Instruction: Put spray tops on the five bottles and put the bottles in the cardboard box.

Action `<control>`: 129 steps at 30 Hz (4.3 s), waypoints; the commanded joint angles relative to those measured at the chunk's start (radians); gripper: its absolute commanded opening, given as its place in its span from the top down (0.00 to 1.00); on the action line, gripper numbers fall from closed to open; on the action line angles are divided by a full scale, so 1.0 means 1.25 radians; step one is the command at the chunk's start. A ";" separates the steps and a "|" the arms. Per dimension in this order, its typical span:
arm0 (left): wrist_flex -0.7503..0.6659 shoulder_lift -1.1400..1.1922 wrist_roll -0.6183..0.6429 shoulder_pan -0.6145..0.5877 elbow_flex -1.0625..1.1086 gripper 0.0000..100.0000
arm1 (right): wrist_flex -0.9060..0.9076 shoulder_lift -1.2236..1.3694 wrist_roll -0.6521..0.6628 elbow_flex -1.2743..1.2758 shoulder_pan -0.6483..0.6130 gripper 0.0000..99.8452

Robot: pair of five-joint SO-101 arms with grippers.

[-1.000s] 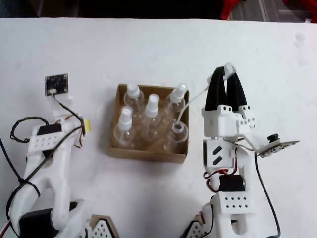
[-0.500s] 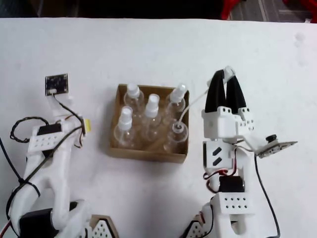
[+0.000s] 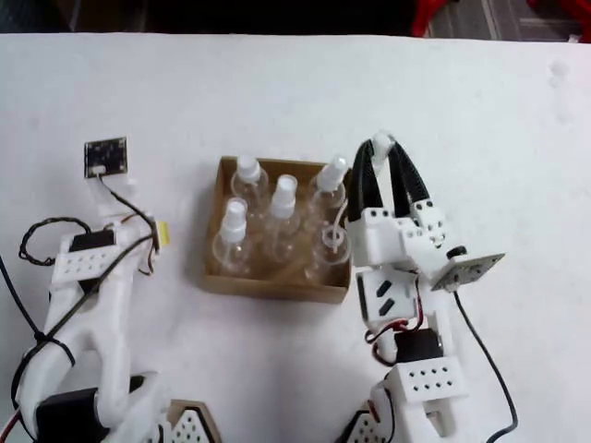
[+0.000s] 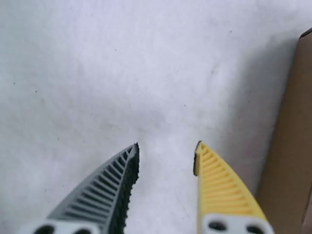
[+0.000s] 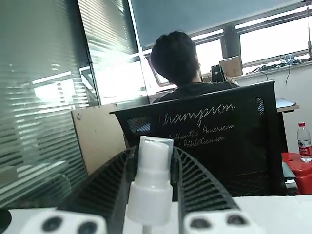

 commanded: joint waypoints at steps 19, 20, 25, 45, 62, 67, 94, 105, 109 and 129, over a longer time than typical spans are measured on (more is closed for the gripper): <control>-0.018 -0.003 -0.009 0.009 -0.011 0.82 | 0.492 -0.411 0.066 0.044 -0.052 0.98; -0.018 -0.002 -0.009 0.009 -0.011 0.82 | 0.478 -0.433 0.069 0.077 -0.052 0.98; -0.018 -0.002 -0.009 0.009 -0.010 0.82 | 0.489 -0.461 0.064 0.114 -0.066 0.98; -0.018 -0.002 -0.009 0.009 -0.011 0.82 | 0.520 -0.458 0.064 0.118 -0.087 0.83; -0.018 -0.002 -0.009 0.009 -0.012 0.82 | 0.538 -0.460 0.064 0.091 -0.109 0.83; -0.018 -0.003 -0.009 0.009 -0.014 0.82 | 0.682 -0.454 0.070 -0.038 -0.184 0.94; -0.017 -0.003 -0.009 0.009 -0.011 0.82 | 1.091 -0.031 -0.052 -0.482 -0.188 0.98; -0.017 -0.003 -0.009 0.009 -0.010 0.82 | 1.142 -0.033 -0.002 -0.484 -0.149 0.98; -0.017 -0.003 -0.009 0.009 -0.010 0.82 | 1.130 -0.033 -0.002 -0.487 -0.155 0.98; -0.016 -0.002 -0.009 0.009 -0.012 0.82 | 1.033 -0.077 0.000 -0.622 -0.031 0.99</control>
